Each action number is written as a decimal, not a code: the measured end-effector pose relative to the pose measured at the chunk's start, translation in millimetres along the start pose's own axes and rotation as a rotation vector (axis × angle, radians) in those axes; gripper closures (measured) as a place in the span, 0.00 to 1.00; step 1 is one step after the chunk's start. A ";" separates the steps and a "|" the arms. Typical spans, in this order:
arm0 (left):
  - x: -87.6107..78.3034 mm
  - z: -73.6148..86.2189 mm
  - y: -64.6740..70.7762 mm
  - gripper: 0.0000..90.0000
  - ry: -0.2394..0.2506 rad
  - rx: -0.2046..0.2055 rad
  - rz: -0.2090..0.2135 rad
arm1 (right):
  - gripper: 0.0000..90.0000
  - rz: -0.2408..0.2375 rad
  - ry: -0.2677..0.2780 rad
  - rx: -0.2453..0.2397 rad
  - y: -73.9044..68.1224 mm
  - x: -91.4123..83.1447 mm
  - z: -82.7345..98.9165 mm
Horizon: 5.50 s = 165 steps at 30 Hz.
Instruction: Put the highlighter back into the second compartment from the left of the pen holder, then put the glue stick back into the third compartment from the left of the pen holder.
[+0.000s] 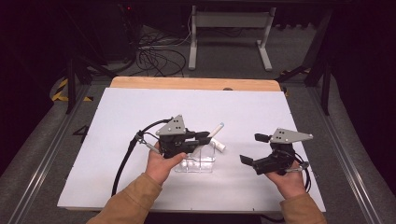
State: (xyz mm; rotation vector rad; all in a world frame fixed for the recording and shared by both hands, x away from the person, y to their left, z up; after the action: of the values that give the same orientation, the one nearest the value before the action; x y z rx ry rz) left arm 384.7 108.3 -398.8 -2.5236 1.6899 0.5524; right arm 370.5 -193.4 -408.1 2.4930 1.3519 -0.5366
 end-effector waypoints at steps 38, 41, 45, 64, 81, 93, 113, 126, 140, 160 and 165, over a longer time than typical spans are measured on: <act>-97.9 12.8 -1.7 0.21 0.028 -0.002 -0.218 | 0.00 0.023 0.014 -0.009 1.3 0.8 -2.3; -105.0 20.1 -1.7 0.21 0.017 -0.009 -0.240 | 0.00 0.014 0.026 -0.006 1.3 -0.4 -2.7; -111.8 26.2 -2.1 0.20 0.022 -0.034 -0.250 | 0.00 0.015 0.032 -0.008 1.1 -1.0 -4.4; -131.7 54.1 0.1 0.18 -0.039 -0.054 -0.308 | 0.00 0.011 0.038 -0.025 -0.1 -4.5 -8.4; -141.7 71.5 -0.5 0.16 -0.080 -0.059 -0.345 | 0.04 0.038 -0.003 -0.016 1.6 0.7 -7.9; -148.6 81.1 -5.8 0.17 -0.075 -0.112 -0.331 | 0.12 0.043 -0.110 0.002 6.6 21.7 -12.0; -151.6 83.9 -4.3 0.16 -0.086 -0.103 -0.366 | 0.18 0.062 -0.253 -0.028 13.9 70.9 -2.8; -156.6 84.2 -5.0 0.16 -0.079 -0.101 -0.388 | 0.23 0.067 -0.319 -0.043 14.6 93.2 6.3; -159.1 84.1 -5.0 0.16 -0.071 -0.110 -0.395 | 0.31 0.043 -0.392 -0.063 9.8 116.8 17.2; -163.1 83.6 -5.5 0.17 -0.060 -0.109 -0.399 | 0.64 0.031 -0.439 -0.074 11.8 131.3 22.4; -163.1 83.6 -5.4 0.17 -0.060 -0.110 -0.398 | 0.71 0.041 -0.446 -0.089 9.1 131.8 22.0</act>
State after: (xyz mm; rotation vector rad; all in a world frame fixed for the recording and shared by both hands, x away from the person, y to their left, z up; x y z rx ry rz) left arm 312.6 274.9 -425.2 -2.7793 1.1177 0.6882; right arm 439.8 -108.1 -484.7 2.1515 1.1200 -0.9331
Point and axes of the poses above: each handheld gripper's, and its own axes: x roughly forward along the jaws, z roughly out of its underside, y roughly to its right, the point moved 2 cm from there along x, roughly forward along the jaws, and after that the axes turned 7 degrees about -x, right-handed, at the moved point
